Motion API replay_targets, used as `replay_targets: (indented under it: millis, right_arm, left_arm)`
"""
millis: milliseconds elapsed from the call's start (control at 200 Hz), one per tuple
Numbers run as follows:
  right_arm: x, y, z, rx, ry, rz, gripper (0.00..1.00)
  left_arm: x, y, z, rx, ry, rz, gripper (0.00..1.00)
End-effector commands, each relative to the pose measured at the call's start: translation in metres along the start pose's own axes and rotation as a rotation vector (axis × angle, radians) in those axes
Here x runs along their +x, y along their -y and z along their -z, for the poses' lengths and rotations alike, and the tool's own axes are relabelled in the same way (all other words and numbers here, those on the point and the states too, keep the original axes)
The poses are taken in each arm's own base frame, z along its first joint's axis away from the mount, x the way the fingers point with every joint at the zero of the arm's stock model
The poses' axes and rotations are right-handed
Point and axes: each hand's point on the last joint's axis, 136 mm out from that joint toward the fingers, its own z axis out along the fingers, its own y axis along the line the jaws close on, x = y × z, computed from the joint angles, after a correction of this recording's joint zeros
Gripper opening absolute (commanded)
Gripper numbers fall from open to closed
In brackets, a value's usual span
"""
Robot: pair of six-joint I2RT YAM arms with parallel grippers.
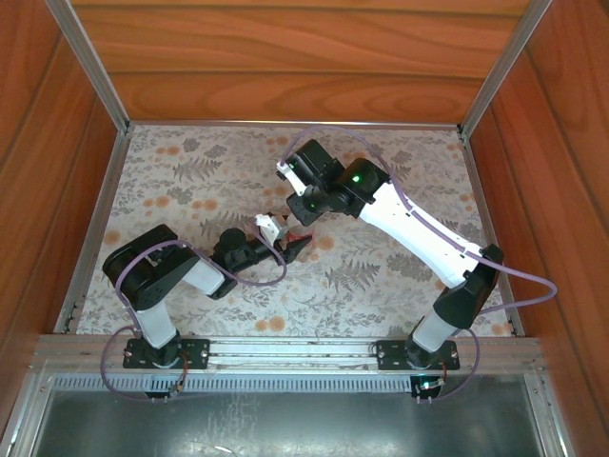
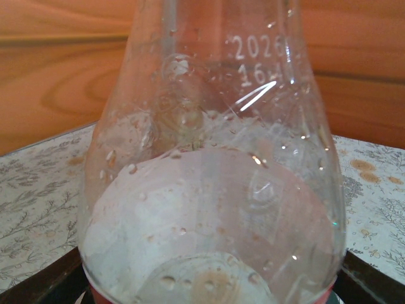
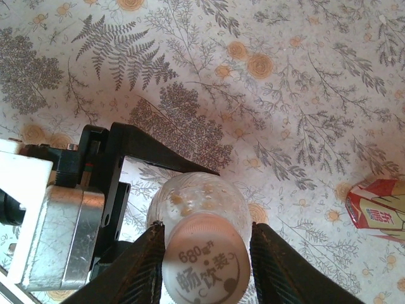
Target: Screw on the bottle caps
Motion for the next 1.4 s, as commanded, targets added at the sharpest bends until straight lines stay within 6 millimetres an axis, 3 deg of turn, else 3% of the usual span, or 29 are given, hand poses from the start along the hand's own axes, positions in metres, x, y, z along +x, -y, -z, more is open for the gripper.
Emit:
replay_targets:
  millis: [0, 425, 825, 965, 1185, 1394]
  right_arm:
    - [-0.001, 0.006, 0.006, 0.022, 0.007, -0.013, 0.44]
    - [-0.006, 0.007, 0.014, 0.021, 0.039, -0.021, 0.7]
    - [-0.025, 0.008, 0.039, -0.007, 0.164, -0.066, 0.73]
    - [-0.025, 0.013, 0.042, -0.022, 0.184, -0.117, 0.67]
    - [-0.017, 0.014, 0.036, -0.095, 0.164, -0.188, 0.45]
    - [-0.014, 0.011, 0.03, -0.128, 0.149, -0.195, 0.38]
  left_arm:
    - [0.042, 0.006, 0.004, 0.018, -0.144, 0.058, 0.71]
    - [0.043, 0.006, 0.005, 0.015, -0.146, 0.06, 0.71]
    - [0.045, 0.005, 0.005, 0.011, -0.151, 0.062, 0.71]
    - [0.044, 0.005, 0.005, 0.011, -0.149, 0.061, 0.71]
    - [0.045, 0.005, 0.005, 0.009, -0.151, 0.065, 0.71]
    - [0.044, 0.005, 0.004, 0.011, -0.149, 0.063, 0.71]
